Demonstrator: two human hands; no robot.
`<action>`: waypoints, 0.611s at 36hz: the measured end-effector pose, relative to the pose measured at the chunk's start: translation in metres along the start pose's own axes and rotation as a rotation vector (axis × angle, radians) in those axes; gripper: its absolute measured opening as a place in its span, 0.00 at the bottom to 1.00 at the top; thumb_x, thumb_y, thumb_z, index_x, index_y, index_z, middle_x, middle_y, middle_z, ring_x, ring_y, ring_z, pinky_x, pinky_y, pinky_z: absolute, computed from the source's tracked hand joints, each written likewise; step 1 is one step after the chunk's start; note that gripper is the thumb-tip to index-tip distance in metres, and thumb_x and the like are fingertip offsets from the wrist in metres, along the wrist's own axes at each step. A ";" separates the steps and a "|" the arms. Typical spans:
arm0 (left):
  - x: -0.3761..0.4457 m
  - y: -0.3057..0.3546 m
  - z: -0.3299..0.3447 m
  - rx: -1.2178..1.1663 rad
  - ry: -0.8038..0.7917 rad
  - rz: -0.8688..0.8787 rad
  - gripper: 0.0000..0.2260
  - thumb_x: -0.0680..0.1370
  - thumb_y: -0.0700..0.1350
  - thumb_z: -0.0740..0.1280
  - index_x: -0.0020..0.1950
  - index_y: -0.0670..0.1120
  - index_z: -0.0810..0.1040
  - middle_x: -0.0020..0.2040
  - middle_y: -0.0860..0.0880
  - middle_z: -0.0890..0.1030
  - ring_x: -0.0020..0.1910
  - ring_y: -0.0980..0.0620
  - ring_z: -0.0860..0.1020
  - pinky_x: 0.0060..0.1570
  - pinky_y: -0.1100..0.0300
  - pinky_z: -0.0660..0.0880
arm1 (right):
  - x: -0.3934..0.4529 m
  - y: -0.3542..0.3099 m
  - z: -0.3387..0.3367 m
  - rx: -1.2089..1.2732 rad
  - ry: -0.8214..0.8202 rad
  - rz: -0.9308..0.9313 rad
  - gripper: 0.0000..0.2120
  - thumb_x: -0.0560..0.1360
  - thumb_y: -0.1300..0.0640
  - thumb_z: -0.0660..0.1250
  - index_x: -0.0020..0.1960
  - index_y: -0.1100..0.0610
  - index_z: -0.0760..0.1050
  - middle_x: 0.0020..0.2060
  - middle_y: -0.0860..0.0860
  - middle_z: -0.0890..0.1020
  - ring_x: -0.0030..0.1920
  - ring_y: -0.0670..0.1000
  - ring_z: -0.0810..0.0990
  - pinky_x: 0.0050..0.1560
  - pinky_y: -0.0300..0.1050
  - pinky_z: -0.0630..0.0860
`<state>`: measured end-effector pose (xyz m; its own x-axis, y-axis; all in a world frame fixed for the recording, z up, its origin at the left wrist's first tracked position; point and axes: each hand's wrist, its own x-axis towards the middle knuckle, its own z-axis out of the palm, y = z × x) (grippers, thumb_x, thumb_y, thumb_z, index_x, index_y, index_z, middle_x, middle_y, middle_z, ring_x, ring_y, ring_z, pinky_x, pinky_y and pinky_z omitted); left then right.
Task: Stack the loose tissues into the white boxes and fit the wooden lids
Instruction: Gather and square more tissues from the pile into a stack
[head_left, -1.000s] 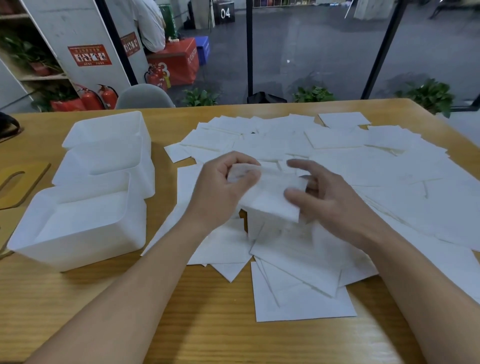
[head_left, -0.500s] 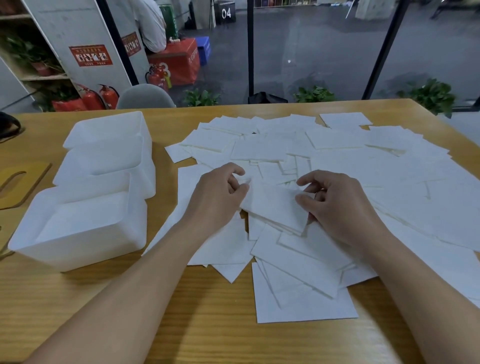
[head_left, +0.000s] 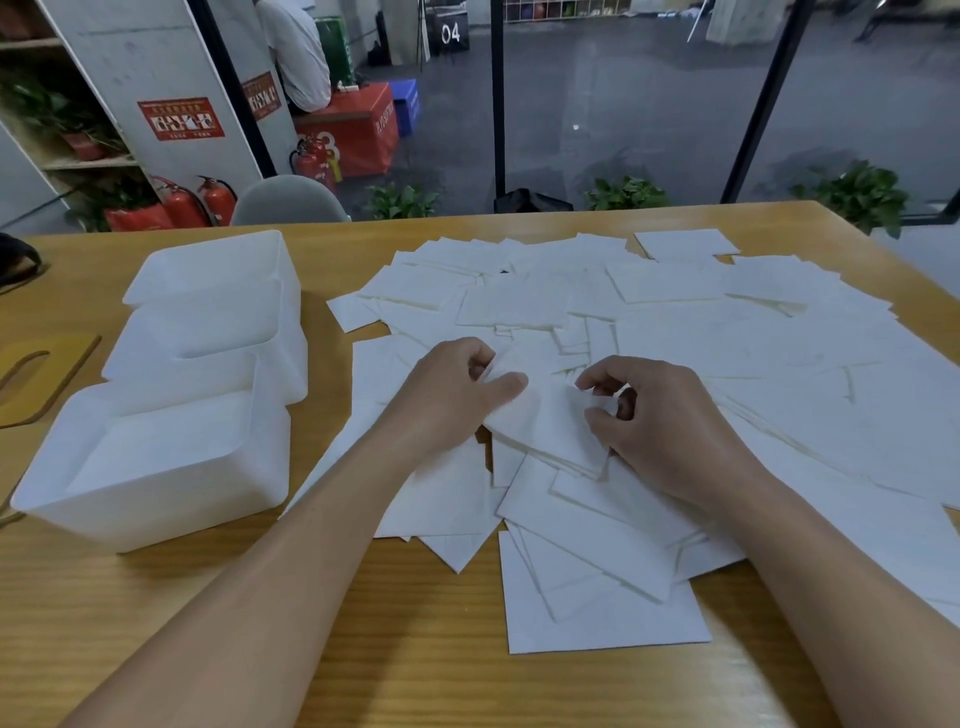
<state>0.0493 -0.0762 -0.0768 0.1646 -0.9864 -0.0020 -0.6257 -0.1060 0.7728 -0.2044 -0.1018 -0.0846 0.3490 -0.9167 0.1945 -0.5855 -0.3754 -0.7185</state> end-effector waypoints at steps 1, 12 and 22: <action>0.000 0.000 -0.001 -0.044 -0.007 0.015 0.11 0.78 0.61 0.75 0.49 0.56 0.82 0.43 0.55 0.84 0.34 0.61 0.80 0.31 0.65 0.76 | 0.000 0.000 0.000 -0.005 -0.006 0.001 0.12 0.78 0.60 0.75 0.55 0.44 0.84 0.46 0.41 0.84 0.32 0.43 0.77 0.35 0.32 0.74; -0.030 -0.001 -0.013 -0.391 -0.080 0.192 0.11 0.82 0.51 0.75 0.62 0.56 0.77 0.53 0.47 0.89 0.53 0.38 0.85 0.58 0.35 0.80 | -0.001 -0.011 -0.006 -0.050 -0.045 -0.122 0.24 0.81 0.38 0.71 0.76 0.39 0.75 0.71 0.34 0.76 0.72 0.37 0.71 0.66 0.34 0.69; -0.055 -0.022 -0.029 -0.406 -0.102 0.191 0.25 0.84 0.49 0.75 0.77 0.66 0.73 0.40 0.47 0.81 0.35 0.45 0.77 0.38 0.58 0.76 | -0.001 -0.012 -0.004 0.283 -0.094 -0.095 0.10 0.81 0.47 0.75 0.62 0.38 0.84 0.41 0.41 0.82 0.36 0.44 0.79 0.37 0.33 0.73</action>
<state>0.0765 -0.0163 -0.0757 -0.0132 -0.9929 0.1181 -0.2850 0.1169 0.9514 -0.2009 -0.0973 -0.0733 0.4663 -0.8578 0.2164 -0.3247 -0.3935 -0.8601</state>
